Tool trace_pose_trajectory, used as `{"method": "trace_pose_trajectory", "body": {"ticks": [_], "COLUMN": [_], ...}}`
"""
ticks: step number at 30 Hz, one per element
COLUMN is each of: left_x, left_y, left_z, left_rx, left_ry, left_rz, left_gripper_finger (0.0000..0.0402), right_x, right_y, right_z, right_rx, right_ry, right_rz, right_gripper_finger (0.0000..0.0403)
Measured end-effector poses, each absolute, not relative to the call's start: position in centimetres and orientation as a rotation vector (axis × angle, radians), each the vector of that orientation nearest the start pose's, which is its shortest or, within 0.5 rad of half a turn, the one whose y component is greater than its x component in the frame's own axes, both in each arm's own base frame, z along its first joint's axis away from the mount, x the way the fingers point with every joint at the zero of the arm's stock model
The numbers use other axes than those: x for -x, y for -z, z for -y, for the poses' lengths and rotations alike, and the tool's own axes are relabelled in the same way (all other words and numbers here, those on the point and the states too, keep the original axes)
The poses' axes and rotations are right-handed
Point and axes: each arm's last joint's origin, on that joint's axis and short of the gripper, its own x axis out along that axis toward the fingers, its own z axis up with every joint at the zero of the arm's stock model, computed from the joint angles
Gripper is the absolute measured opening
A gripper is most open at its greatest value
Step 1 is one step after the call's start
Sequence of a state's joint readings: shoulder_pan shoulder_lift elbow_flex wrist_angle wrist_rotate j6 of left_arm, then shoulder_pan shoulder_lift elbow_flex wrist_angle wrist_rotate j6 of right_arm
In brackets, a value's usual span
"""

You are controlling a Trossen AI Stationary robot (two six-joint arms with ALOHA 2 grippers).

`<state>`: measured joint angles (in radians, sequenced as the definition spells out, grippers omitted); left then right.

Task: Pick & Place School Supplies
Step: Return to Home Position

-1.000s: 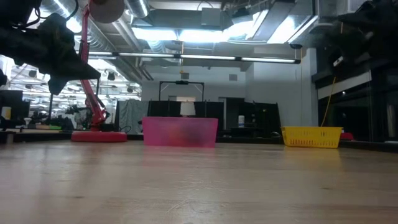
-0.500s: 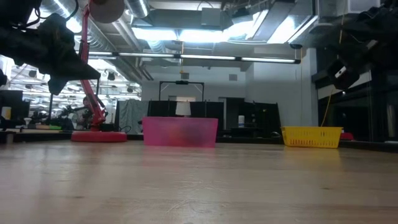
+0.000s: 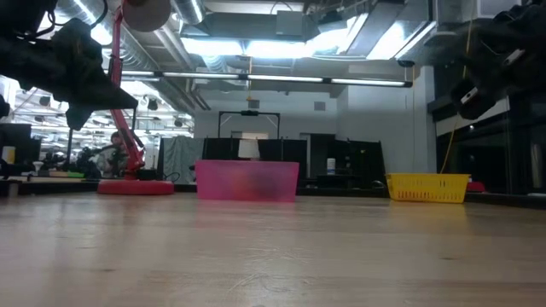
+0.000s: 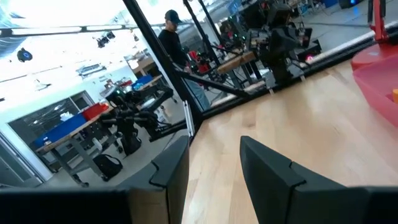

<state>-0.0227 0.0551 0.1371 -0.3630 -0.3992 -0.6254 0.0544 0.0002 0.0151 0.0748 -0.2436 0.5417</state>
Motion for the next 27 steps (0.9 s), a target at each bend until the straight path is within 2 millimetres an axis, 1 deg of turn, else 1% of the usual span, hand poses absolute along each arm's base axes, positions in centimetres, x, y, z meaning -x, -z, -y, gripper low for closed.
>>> {"method": "trace_pose_trajectory", "body": {"ticks": [27], "left_x": [-8.66], "left_y": [-17.17], "left_z": [-0.93], "left_rx": [0.555], "left_ry": [-0.447], "left_rz": [-0.15], "left_gripper_finger": [0.0006], "right_x": [-9.53], "right_y": [-17.41], "right_z": [-1.22], "right_rx": [-0.53], "right_ry": [-0.31], "right_rz": [-0.011], "right_gripper_finger": [0.0145]}}
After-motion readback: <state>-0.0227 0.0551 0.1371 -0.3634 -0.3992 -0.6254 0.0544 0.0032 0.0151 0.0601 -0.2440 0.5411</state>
